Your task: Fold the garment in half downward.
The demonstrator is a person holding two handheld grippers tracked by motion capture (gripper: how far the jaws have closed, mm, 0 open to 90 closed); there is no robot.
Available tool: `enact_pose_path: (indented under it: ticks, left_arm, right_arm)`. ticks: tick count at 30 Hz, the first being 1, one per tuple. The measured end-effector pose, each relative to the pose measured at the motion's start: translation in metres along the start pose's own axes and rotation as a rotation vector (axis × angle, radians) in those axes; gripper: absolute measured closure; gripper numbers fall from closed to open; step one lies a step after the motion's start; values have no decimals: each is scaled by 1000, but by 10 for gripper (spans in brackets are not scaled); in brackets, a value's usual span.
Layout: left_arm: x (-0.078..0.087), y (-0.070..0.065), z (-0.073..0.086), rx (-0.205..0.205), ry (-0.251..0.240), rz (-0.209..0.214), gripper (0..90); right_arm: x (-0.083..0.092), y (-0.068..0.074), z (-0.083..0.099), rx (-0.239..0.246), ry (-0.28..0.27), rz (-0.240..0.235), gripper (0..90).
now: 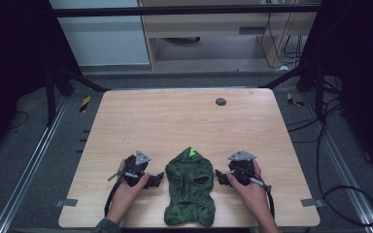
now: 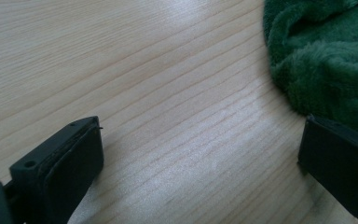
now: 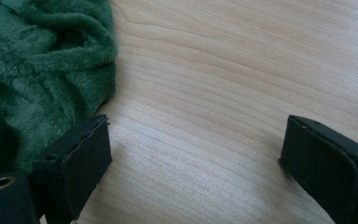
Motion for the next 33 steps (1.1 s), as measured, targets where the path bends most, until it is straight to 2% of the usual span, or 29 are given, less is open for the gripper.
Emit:
enact_pose_path:
  ticks: [9, 17, 18, 22, 25, 26, 28, 31, 33]
  left_arm:
    - [-1, 2, -3, -22, 8, 25, 10]
    - [1, 5, -14, -8, 14, 63, 49]
    - [2, 4, -15, -21, 18, 76, 51]
    - [8, 5, -24, -61, 6, 91, 50]
    - [10, 9, -36, -80, 10, 119, 70]
    - [10, 9, -43, -88, 5, 130, 84]
    - [11, 9, -49, -101, 0, 139, 100]
    - [11, 8, -58, -114, -2, 172, 139]
    - [12, 10, -64, -105, -18, 161, 163]
  right_arm:
    - [-3, -1, -3, 2, 6, -11, 69]
    - [-3, -1, -3, 2, 7, -10, 74]
    - [-2, -2, -4, 11, 12, -19, 134]
    - [5, -3, -10, 20, 42, -46, 178]
    - [9, -3, -19, 37, 58, -59, 234]
    - [12, -3, -27, 49, 61, -79, 283]
    - [12, -2, -29, 52, 60, -90, 303]
    - [12, 0, -40, 65, 80, -115, 367]
    - [14, 3, -46, 74, 72, -118, 397]
Point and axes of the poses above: each handheld gripper's, and its own axes: x roughly backward along the jaws, z roughly out of its underside, y roughly to its left, the point moved 2 cm from there along -x, roughly forward along the jaws, and after that the axes turned 13 degrees about -z, right-handed, at the moved point
